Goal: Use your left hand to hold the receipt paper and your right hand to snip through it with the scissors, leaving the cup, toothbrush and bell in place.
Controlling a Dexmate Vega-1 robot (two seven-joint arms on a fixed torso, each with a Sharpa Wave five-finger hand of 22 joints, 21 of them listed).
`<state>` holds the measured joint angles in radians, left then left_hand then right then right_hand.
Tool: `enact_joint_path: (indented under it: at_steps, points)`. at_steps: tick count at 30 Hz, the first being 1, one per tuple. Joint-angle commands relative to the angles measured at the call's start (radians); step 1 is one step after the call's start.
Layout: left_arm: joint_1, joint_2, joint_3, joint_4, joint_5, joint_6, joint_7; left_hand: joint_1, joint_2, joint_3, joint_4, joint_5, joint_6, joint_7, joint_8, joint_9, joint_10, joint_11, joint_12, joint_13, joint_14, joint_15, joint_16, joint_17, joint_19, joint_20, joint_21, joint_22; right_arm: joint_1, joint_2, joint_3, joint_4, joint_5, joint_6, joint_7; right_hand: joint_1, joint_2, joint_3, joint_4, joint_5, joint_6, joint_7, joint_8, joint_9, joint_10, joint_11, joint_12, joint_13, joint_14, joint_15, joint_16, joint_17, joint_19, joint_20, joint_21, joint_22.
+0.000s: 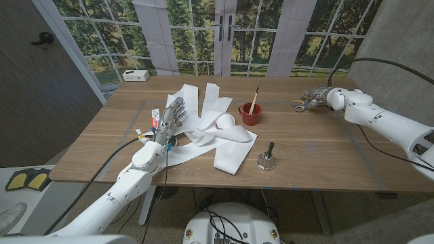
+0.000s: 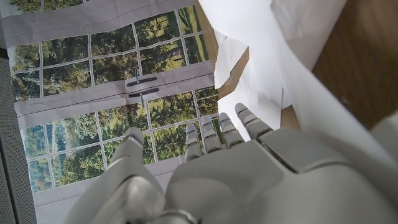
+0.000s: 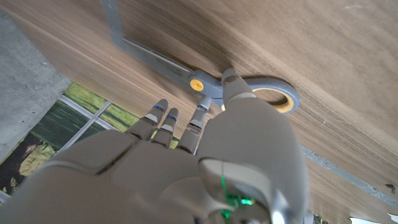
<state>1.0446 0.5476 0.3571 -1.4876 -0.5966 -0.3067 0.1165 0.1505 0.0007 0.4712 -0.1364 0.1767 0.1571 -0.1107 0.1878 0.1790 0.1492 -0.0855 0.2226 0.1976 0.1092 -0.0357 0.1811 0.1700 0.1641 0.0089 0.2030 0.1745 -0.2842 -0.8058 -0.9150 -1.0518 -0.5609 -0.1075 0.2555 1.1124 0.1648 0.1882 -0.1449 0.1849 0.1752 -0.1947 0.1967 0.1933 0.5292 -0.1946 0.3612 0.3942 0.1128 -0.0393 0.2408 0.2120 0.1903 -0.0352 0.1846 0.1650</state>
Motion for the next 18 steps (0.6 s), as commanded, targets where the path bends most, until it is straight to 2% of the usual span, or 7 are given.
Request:
enact_joint_path:
  at_steps: [1, 4, 8, 10, 14, 16, 18]
  points:
    - [-0.009, -0.006, 0.000, 0.016, -0.001, -0.012, -0.007, 0.004, 0.008, -0.004, -0.001, 0.003, 0.004, 0.005, 0.000, 0.002, 0.010, 0.001, -0.003, 0.002, 0.008, -0.057, 0.000, 0.001, 0.006, 0.000, -0.002, 0.003, -0.018, 0.016, -0.002, 0.013, 0.019, -0.003, -0.025, 0.013, -0.001, 0.007, 0.000, 0.009, 0.008, 0.003, 0.000, 0.003, 0.031, -0.022, 0.018, 0.042, 0.016, -0.173, 0.010, 0.003, 0.008, 0.003, 0.007, 0.004]
    - [-0.009, -0.007, -0.001, 0.019, -0.001, -0.014, -0.006, 0.004, 0.008, -0.004, -0.001, 0.003, 0.005, 0.005, 0.001, 0.002, 0.010, 0.002, -0.003, 0.002, 0.008, -0.057, 0.000, 0.001, 0.006, 0.000, -0.002, 0.003, -0.021, 0.018, 0.000, 0.017, 0.027, 0.004, -0.033, 0.015, 0.002, 0.009, 0.002, 0.010, 0.016, 0.003, 0.001, 0.003, 0.039, -0.020, 0.035, 0.057, 0.031, -0.173, 0.014, 0.006, 0.010, 0.002, 0.008, 0.004]
    - [-0.010, -0.010, -0.002, 0.023, -0.002, -0.018, -0.008, 0.003, 0.008, -0.004, -0.001, 0.003, 0.004, 0.004, 0.000, 0.002, 0.010, 0.001, -0.004, 0.002, 0.007, -0.058, 0.000, 0.001, 0.006, 0.000, -0.002, 0.003, -0.025, 0.018, 0.001, 0.015, 0.036, -0.001, -0.034, 0.027, 0.004, 0.020, 0.008, 0.011, 0.040, -0.017, -0.003, 0.004, 0.006, -0.020, 0.094, 0.133, 0.124, -0.180, 0.054, 0.038, 0.118, -0.004, 0.036, 0.010]
    - [-0.009, -0.011, -0.002, 0.025, -0.005, -0.020, -0.009, 0.003, 0.008, -0.004, -0.001, 0.003, 0.004, 0.004, 0.000, 0.002, 0.010, 0.002, -0.004, 0.002, 0.008, -0.057, 0.000, 0.001, 0.006, 0.000, -0.002, 0.003, -0.028, 0.019, 0.004, 0.014, 0.044, -0.006, -0.030, 0.040, 0.006, 0.030, 0.007, 0.011, 0.039, -0.019, -0.004, 0.004, -0.004, -0.019, 0.109, 0.154, 0.153, -0.184, 0.081, 0.070, 0.156, 0.014, 0.046, 0.015]
    - [-0.009, -0.014, -0.001, 0.029, -0.005, -0.024, -0.011, 0.003, 0.008, -0.005, -0.001, 0.003, 0.004, 0.005, 0.000, 0.002, 0.011, 0.001, -0.003, 0.002, 0.009, -0.057, 0.000, 0.001, 0.007, 0.000, -0.003, 0.003, -0.034, 0.014, 0.006, 0.006, 0.053, -0.004, -0.032, 0.059, 0.004, 0.040, 0.005, 0.009, 0.037, -0.017, -0.004, 0.005, -0.018, -0.017, 0.126, 0.180, 0.214, -0.188, 0.135, 0.131, 0.189, 0.030, 0.053, 0.019]
    - [-0.009, -0.015, -0.001, 0.030, -0.006, -0.025, -0.013, 0.003, 0.008, -0.005, -0.001, 0.003, 0.004, 0.005, 0.000, 0.002, 0.011, 0.001, -0.003, 0.002, 0.009, -0.057, 0.000, 0.001, 0.006, 0.000, -0.003, 0.003, -0.038, 0.012, 0.007, 0.000, 0.053, -0.006, -0.034, 0.071, 0.003, 0.044, 0.001, 0.009, 0.037, -0.017, -0.004, 0.005, -0.022, -0.017, 0.132, 0.189, 0.238, -0.191, 0.157, 0.155, 0.201, 0.024, 0.055, 0.020]
    - [-0.009, -0.017, 0.000, 0.031, -0.006, -0.028, -0.013, 0.003, 0.008, -0.005, -0.001, 0.003, 0.004, 0.005, 0.000, 0.002, 0.013, 0.001, -0.003, 0.002, 0.009, -0.057, 0.000, 0.001, 0.007, 0.001, -0.003, 0.003, -0.039, 0.012, 0.008, 0.001, 0.059, -0.004, -0.031, 0.086, 0.001, 0.046, 0.000, 0.008, 0.035, -0.016, -0.002, 0.006, -0.028, -0.016, 0.137, 0.202, 0.297, -0.192, 0.201, 0.196, 0.238, -0.006, 0.069, 0.024]
